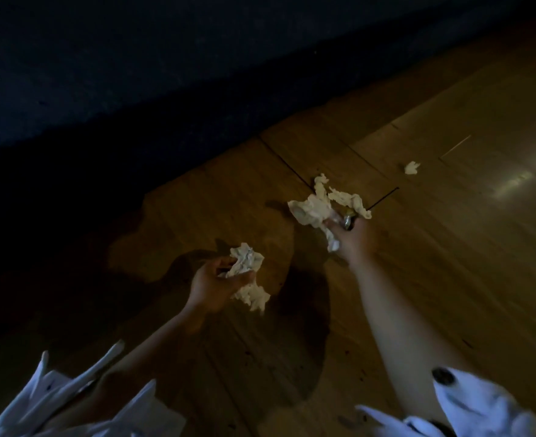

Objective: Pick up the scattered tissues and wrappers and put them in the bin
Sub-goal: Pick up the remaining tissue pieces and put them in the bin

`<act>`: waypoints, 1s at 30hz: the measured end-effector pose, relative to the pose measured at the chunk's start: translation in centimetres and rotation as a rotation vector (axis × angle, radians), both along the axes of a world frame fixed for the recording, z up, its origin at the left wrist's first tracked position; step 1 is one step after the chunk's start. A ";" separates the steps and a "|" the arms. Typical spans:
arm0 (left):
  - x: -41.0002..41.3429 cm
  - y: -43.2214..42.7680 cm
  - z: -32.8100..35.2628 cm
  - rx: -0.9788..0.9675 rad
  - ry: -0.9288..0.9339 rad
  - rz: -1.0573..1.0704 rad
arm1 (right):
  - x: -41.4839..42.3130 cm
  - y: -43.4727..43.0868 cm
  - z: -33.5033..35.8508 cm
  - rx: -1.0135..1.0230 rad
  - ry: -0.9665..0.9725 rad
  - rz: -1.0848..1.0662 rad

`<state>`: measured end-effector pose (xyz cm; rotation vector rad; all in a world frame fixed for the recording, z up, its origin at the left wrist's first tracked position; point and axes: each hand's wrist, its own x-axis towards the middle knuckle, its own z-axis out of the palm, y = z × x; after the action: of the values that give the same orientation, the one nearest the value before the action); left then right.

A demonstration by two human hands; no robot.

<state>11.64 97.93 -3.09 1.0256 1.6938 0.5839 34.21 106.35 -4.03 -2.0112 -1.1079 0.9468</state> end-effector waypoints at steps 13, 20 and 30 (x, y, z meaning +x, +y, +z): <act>-1.4 1.1 0.1 0.003 0.002 0.016 | -1.2 8.5 0.4 -0.302 -0.108 0.285; -2.2 0.8 1.9 -0.007 -0.133 0.157 | -5.6 3.8 -1.0 -0.102 -0.205 0.394; -7.5 1.4 5.9 0.026 -0.253 0.170 | -11.8 0.3 6.0 -0.108 0.208 0.264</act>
<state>4.15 99.31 2.82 0.7927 1.5602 0.8129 22.36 106.68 1.94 -1.8267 -1.2467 1.3444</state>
